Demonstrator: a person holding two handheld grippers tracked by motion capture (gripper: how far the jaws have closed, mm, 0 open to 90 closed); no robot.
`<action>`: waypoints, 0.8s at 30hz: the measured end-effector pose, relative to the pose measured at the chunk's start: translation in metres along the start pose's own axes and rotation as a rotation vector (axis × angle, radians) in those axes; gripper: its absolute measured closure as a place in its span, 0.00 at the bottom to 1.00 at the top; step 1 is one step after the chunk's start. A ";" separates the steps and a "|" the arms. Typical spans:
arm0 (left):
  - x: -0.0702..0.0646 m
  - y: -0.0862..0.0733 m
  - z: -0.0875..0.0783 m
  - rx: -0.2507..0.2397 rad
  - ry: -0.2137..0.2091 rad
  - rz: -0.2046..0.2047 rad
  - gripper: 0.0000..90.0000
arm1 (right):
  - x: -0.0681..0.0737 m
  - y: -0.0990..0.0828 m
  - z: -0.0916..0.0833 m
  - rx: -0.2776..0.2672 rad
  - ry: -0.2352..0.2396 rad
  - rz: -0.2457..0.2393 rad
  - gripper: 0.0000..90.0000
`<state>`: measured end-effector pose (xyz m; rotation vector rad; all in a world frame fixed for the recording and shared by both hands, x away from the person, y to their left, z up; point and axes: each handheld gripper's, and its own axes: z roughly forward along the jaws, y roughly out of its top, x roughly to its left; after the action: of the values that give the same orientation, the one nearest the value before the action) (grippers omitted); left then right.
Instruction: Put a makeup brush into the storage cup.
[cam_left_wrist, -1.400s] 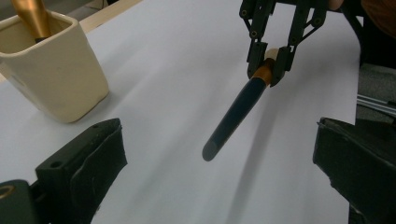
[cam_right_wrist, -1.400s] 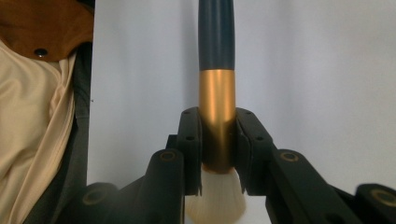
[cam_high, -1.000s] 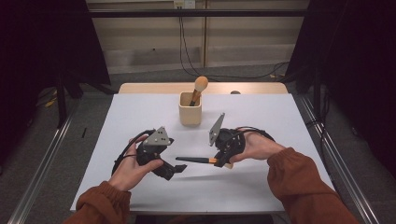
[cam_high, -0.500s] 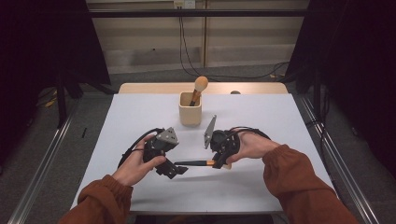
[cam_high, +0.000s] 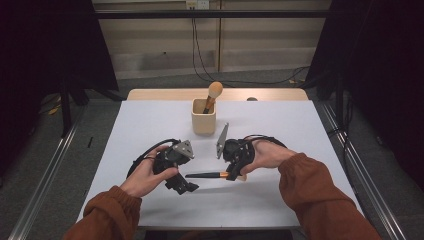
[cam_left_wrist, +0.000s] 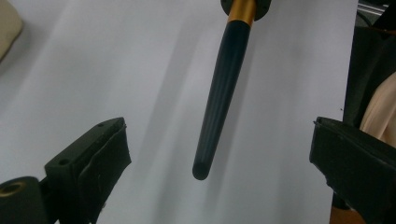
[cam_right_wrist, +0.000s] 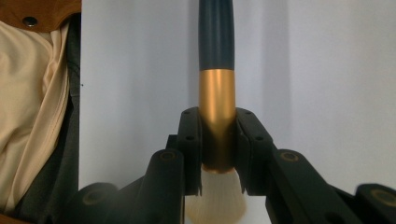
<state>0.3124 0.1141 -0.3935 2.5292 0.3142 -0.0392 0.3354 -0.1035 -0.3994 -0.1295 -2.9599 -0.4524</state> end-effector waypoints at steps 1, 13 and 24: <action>0.001 0.000 0.000 -0.010 -0.020 0.011 0.06 | 0.000 0.000 0.000 -0.001 0.002 0.001 0.82; -0.002 0.005 0.009 0.000 -0.047 0.050 0.10 | 0.003 0.006 0.004 -0.016 0.001 -0.030 0.82; -0.002 0.011 0.020 -0.001 -0.050 0.094 0.08 | 0.003 0.009 0.003 -0.031 -0.009 -0.037 0.82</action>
<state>0.3137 0.0933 -0.4041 2.5338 0.1757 -0.0651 0.3325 -0.0940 -0.3993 -0.0800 -2.9689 -0.5039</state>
